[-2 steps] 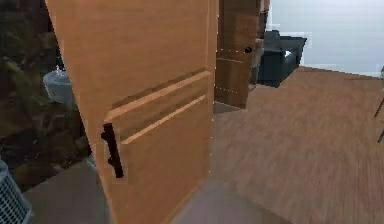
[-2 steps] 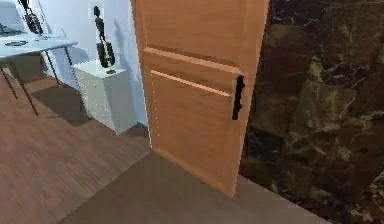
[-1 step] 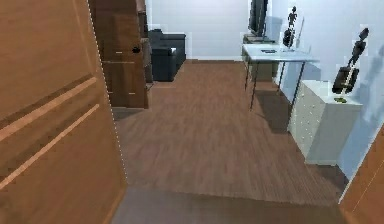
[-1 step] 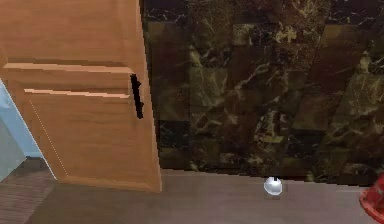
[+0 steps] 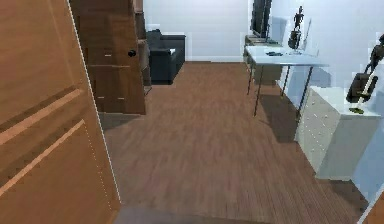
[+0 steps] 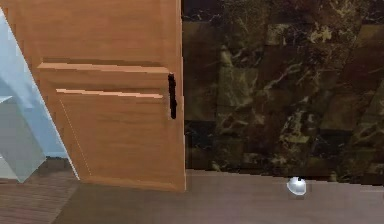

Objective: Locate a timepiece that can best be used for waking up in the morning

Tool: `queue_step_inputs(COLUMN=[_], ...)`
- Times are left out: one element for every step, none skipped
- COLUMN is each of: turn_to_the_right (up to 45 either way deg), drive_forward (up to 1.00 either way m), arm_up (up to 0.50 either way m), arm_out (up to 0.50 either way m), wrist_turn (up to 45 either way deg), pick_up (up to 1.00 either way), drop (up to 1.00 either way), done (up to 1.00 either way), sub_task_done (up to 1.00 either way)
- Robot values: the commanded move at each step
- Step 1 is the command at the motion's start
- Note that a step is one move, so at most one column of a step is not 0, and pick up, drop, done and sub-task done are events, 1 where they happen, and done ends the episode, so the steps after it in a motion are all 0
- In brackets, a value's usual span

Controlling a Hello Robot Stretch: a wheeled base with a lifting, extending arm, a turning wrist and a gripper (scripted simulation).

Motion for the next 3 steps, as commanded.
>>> queue_step_inputs(turn_to_the_right=[0.0,0.0,-33.0], drive_forward=[1.00,0.35,0.00], arm_up=[0.00,0.00,0.00], arm_out=[0.00,0.00,0.00], wrist_turn=[0.0,0.0,0.0], pick_up=[0.00,0.00,0.00], drop=[0.00,0.00,0.00], done=[0.00,0.00,0.00], sub_task_done=[0.00,0.00,0.00])
